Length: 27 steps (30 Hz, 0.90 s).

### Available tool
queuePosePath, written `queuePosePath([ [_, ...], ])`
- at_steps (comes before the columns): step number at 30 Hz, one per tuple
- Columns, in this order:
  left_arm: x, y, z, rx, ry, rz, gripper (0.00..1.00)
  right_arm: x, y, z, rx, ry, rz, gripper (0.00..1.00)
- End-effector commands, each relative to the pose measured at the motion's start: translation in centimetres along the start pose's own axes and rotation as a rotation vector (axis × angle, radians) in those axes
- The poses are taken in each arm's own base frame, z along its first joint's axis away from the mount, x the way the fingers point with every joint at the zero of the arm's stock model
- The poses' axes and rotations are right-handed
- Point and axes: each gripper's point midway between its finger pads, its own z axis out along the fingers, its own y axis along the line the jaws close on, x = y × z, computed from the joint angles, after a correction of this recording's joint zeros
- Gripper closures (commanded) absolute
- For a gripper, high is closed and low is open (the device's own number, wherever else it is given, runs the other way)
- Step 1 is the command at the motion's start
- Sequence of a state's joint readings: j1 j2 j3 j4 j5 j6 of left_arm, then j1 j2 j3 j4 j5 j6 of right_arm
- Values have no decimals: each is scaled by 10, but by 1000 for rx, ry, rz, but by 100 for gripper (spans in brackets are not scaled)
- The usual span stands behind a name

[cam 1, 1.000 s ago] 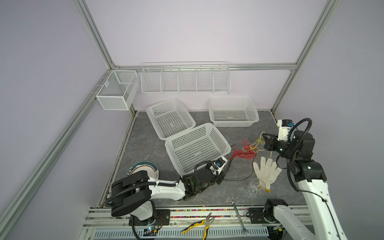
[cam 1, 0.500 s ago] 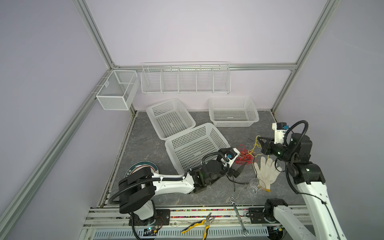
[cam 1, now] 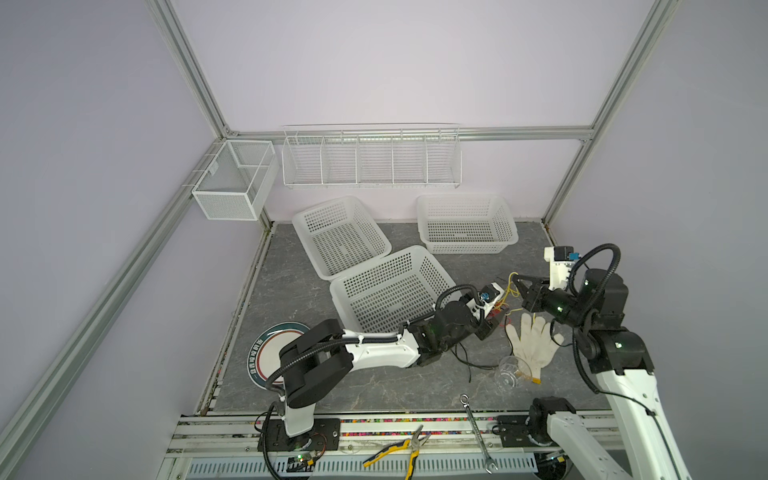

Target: Untangle the cables

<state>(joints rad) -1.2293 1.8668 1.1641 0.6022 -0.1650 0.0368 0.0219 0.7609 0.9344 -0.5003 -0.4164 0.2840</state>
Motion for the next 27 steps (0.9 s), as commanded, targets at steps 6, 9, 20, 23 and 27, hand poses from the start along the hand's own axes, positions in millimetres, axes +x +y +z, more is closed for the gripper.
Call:
queuePosePath([
  [6,-7,14,13,63,-41,-111,81,4,9,-1,-47,0,15,93],
  [9,-8,8,13,93,-44,-104,95,5,9,2,-54,9,24,93],
  [20,-21,19,-7,71,-115,-151,100,14,-45,5,230,17,97,75],
  [23,-24,30,-14,52,-130,-189,100,21,-62,1,324,26,106,64],
  [27,-30,43,-24,43,-158,-234,100,27,-74,-4,394,31,107,45],
])
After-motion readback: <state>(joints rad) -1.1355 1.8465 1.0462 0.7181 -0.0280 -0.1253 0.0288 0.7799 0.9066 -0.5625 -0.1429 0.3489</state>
